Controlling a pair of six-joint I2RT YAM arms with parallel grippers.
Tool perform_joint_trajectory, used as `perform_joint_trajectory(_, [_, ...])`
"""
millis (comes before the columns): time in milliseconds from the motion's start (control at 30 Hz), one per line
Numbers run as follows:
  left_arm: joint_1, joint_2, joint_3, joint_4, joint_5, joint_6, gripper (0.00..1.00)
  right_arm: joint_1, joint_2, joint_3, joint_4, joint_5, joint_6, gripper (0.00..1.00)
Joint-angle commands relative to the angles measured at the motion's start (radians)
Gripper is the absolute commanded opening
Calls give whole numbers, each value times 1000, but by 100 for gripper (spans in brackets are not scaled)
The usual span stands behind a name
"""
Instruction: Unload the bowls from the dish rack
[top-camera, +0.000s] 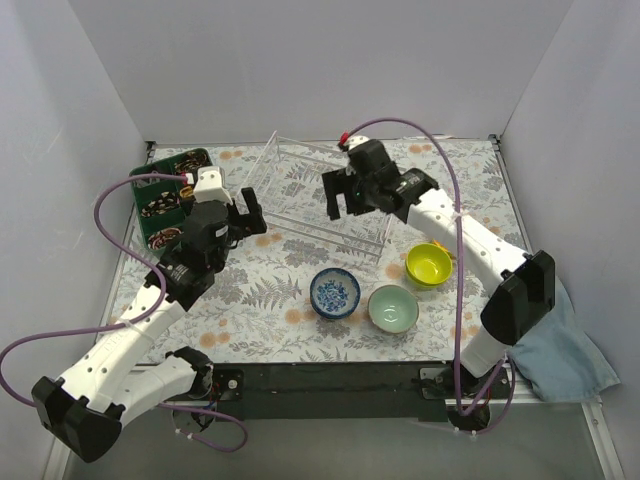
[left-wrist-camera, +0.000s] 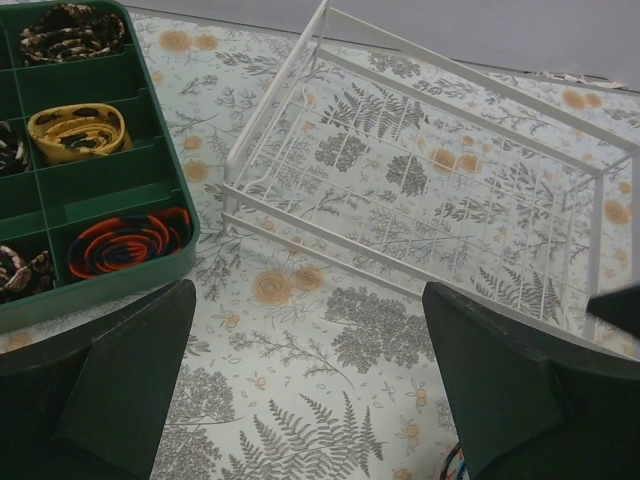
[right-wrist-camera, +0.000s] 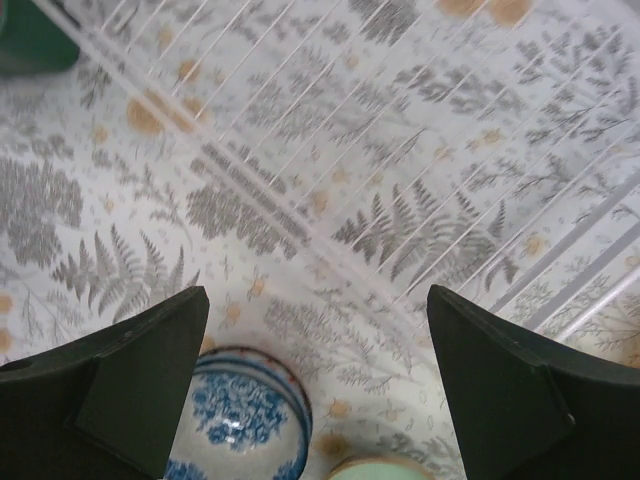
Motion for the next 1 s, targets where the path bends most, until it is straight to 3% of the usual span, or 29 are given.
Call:
perform_joint_trajectory(0, [12, -70, -8, -75, -75, 17, 98, -204, 14, 113, 58, -144, -8, 99])
perform_joint_trajectory(100, [24, -133, -24, -134, -84, -5, 98, -336, -64, 51, 58, -140, -8, 99])
perform_joint_trajectory(333, [36, -269, -82, -304, -81, -80, 98, -687, -455, -215, 48, -207, -77, 99])
perform_joint_trajectory(400, [36, -285, -99, -327, -78, -101, 98, -659, -567, -266, 32, -73, -109, 99])
perform_joint_trajectory(667, [39, -280, -97, -375, 0, -224, 98, -574, -871, -479, 5, -77, -65, 99])
perform_joint_trajectory(967, [38, -429, 128, -597, -33, -252, 98, -566, -1183, -556, -78, -83, -107, 99])
